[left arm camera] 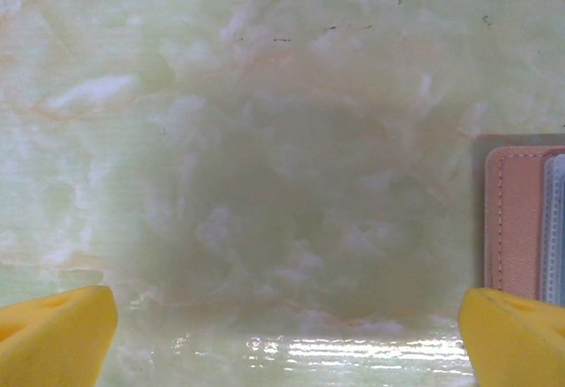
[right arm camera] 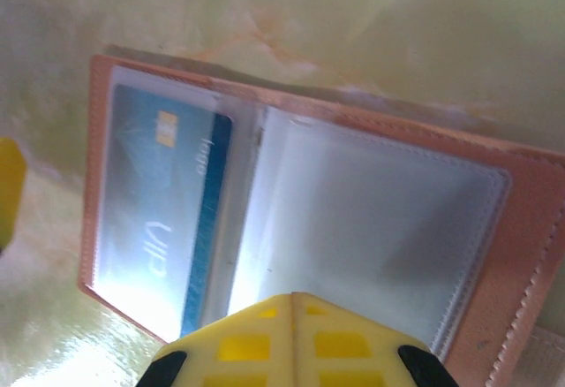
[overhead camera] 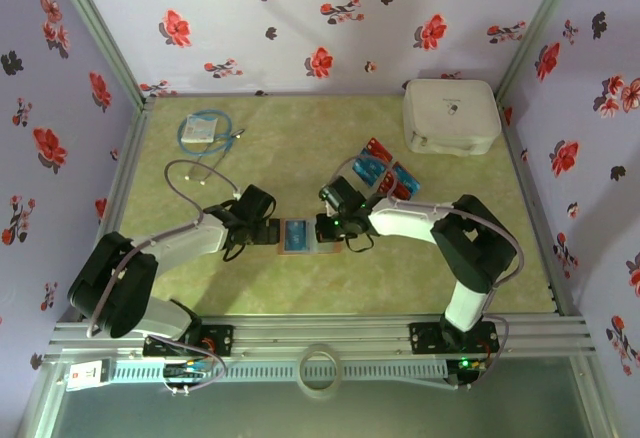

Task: Put the credit cards into the card holder
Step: Insert the credit card into the card slot.

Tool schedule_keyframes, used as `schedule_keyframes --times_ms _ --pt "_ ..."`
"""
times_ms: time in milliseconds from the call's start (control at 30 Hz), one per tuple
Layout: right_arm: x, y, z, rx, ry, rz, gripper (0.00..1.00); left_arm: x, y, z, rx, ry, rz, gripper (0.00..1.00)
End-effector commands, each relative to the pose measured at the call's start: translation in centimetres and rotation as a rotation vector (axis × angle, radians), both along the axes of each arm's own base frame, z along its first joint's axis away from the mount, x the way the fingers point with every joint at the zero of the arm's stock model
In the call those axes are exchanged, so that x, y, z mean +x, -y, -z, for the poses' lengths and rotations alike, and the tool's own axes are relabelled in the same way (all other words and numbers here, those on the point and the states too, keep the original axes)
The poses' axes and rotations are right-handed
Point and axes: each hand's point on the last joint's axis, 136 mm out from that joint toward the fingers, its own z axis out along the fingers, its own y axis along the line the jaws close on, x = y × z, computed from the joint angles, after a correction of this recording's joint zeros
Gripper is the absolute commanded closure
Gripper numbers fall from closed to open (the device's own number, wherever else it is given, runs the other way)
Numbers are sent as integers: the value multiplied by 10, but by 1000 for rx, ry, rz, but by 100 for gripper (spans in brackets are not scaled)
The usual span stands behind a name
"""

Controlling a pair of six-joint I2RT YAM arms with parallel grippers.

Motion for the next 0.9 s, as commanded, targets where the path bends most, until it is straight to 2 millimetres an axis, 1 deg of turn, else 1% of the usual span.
schedule_keyframes --times_ms 0,333,567,867 --pt "6 -15 -20 49 25 -13 100 -2 -7 6 40 -10 9 0" --pt "8 -36 -10 69 4 -27 100 0 -4 14 49 -31 19 0" --pt "9 -44 -5 78 -7 -30 100 1 -1 18 52 -42 29 0" --pt "8 -48 3 71 -22 -33 100 1 1 22 58 -50 38 0"
